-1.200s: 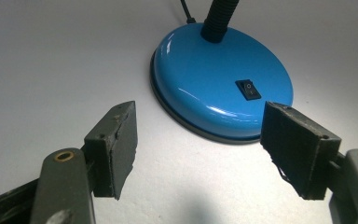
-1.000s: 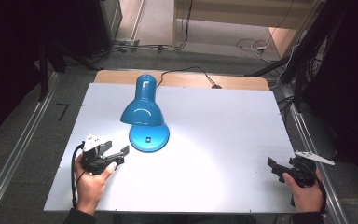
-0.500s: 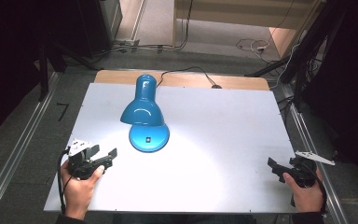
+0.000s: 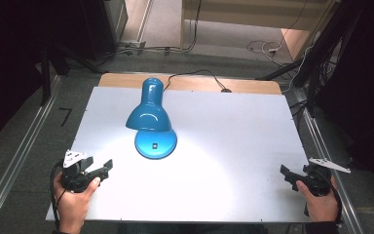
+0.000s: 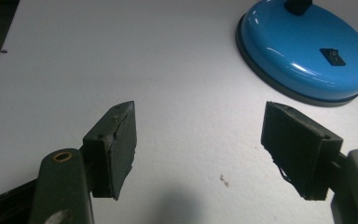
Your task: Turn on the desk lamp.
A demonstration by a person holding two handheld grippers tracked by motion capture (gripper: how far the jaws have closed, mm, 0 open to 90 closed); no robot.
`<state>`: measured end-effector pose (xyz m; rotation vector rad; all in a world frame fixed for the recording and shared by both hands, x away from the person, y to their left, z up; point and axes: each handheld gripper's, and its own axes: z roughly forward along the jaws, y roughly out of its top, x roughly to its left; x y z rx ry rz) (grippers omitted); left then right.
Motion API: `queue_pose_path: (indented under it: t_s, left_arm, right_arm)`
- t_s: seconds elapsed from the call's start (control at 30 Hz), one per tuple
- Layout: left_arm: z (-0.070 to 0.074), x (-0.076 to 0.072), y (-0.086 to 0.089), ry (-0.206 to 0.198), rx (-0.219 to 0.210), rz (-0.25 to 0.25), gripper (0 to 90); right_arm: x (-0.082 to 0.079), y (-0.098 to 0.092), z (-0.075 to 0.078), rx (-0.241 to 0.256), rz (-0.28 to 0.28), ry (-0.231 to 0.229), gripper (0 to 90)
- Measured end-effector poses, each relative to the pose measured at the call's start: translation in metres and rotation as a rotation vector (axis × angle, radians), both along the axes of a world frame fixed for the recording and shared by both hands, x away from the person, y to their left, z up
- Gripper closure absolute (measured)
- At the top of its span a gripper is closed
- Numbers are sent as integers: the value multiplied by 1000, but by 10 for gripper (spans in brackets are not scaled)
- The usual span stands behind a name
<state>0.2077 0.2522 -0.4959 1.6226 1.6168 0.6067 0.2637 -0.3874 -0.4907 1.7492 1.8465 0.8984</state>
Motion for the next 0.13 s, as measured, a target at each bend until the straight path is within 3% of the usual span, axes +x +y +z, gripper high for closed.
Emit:
queue_pose_path:
  t_s: [0.13]
  left_arm:
    - [-6,6,2,15,37,35,268]
  right_arm:
    - [1,-1,-2,3,1,11,93]
